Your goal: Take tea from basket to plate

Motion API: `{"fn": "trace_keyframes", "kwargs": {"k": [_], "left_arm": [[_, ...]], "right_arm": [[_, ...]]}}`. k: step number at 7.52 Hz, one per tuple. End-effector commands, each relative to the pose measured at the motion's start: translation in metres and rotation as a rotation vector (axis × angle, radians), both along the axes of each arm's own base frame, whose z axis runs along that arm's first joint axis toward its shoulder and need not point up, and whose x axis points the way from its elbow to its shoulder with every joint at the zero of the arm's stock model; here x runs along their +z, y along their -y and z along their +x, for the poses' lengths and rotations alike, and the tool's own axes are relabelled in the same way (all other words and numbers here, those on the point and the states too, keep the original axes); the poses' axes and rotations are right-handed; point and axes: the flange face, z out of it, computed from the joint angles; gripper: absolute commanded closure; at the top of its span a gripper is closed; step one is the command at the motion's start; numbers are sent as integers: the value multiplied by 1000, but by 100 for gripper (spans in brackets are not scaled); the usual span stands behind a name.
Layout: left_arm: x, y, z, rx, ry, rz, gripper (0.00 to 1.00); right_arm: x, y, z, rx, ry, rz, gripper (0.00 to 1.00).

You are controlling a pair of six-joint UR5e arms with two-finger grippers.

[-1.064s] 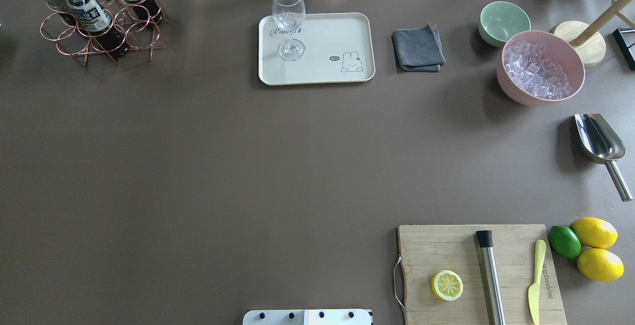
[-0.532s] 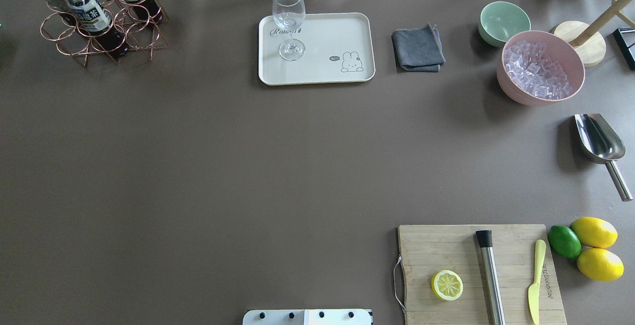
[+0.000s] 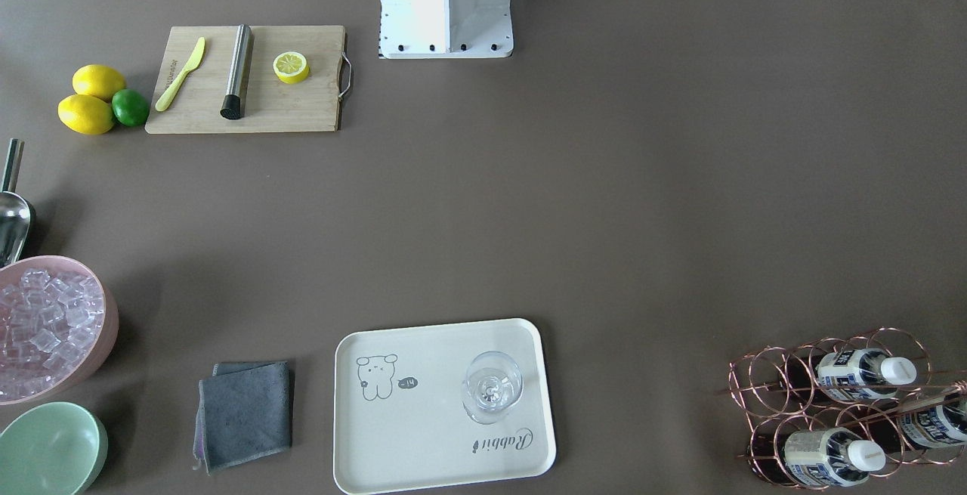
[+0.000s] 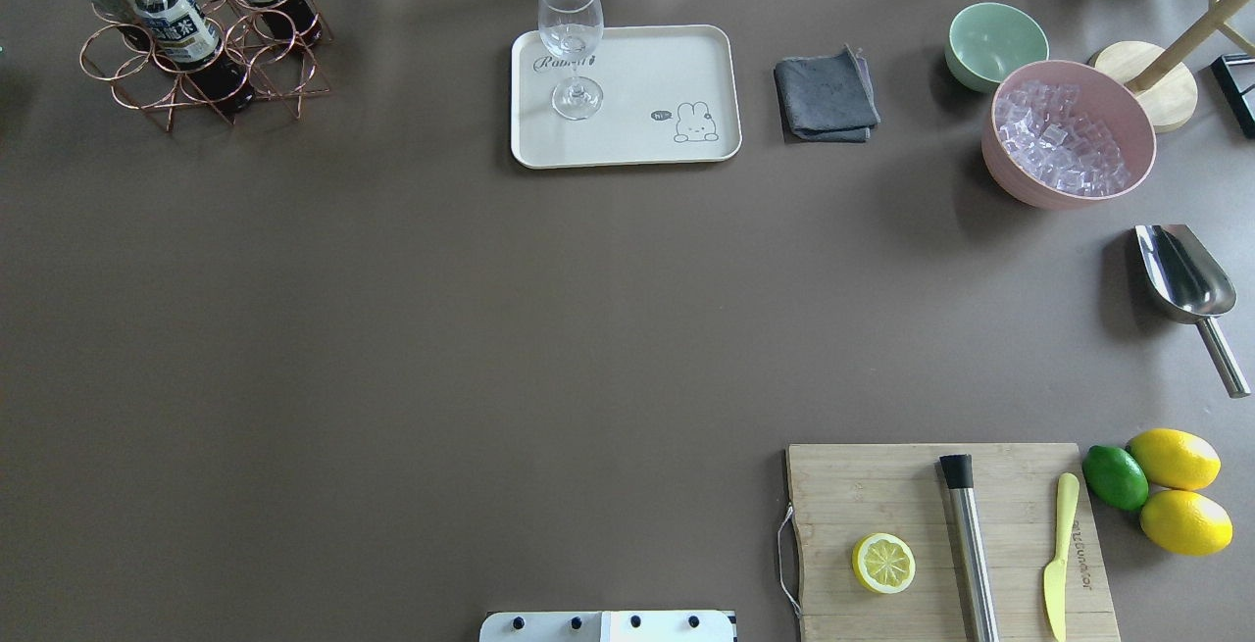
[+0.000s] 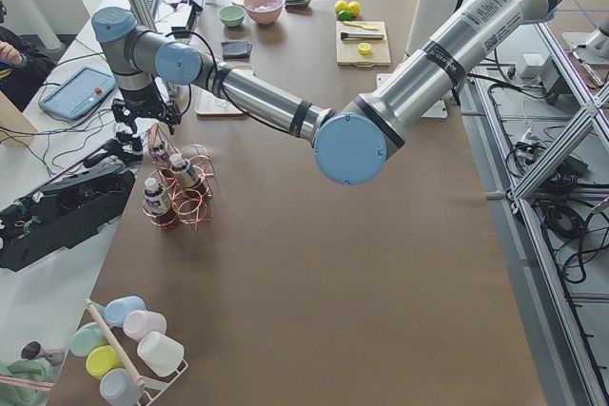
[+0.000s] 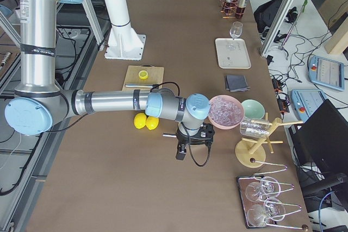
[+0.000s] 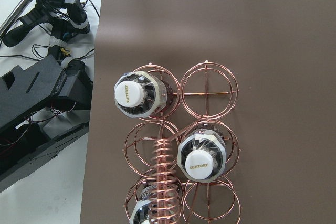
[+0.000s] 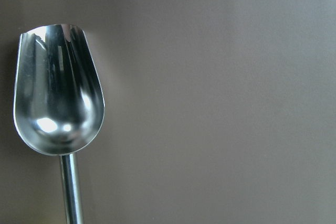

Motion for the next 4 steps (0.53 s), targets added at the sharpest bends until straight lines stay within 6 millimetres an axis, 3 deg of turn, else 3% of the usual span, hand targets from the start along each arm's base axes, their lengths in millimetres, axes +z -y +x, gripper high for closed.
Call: {"fn": "trace_keyframes", "kwargs": {"k": [1,4], "left_arm": [[11,2,5,-5,2,-20,2],[9,1,27,-32,-13,-52,2]], "right_arm": [[0,0,0,0,0,0,1],[0,0,0,0,2,0,1]]}}
